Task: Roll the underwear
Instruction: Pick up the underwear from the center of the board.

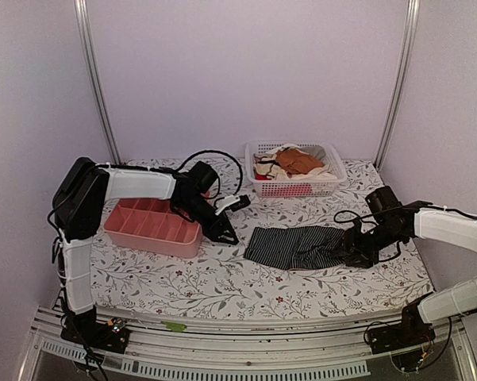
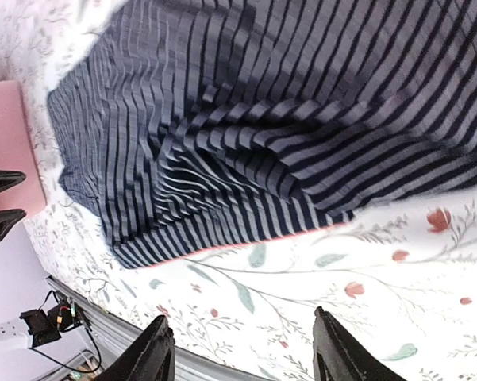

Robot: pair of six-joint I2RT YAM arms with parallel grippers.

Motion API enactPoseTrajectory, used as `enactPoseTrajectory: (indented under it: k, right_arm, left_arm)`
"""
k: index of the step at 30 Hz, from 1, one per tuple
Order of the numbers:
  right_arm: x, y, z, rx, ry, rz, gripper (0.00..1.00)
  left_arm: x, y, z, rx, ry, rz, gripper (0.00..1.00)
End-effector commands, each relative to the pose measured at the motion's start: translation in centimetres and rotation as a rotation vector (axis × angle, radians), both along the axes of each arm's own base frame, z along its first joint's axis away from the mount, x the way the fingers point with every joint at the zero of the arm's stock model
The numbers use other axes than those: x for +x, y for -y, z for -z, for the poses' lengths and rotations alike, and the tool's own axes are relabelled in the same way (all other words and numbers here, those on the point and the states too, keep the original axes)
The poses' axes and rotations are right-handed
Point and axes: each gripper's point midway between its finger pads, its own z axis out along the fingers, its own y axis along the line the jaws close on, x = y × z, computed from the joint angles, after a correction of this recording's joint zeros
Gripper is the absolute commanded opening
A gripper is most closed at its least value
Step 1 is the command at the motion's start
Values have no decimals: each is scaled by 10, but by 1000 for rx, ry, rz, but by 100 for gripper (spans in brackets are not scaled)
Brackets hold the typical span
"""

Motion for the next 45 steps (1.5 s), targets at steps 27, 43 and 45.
enactPoseTrajectory:
  k: [27,43,45]
  right_arm:
    - [35,28,64,-48,-57,73,9]
    - [34,22,28,4,1,55,0]
    - [34,22,24,9,8,57,0]
  left_arm:
    - [-25,-2,38,46,-245,-79,42]
    - [-32,12,52,13,-375,-83,46]
    - [-31,14,55,15,-380,-84,46]
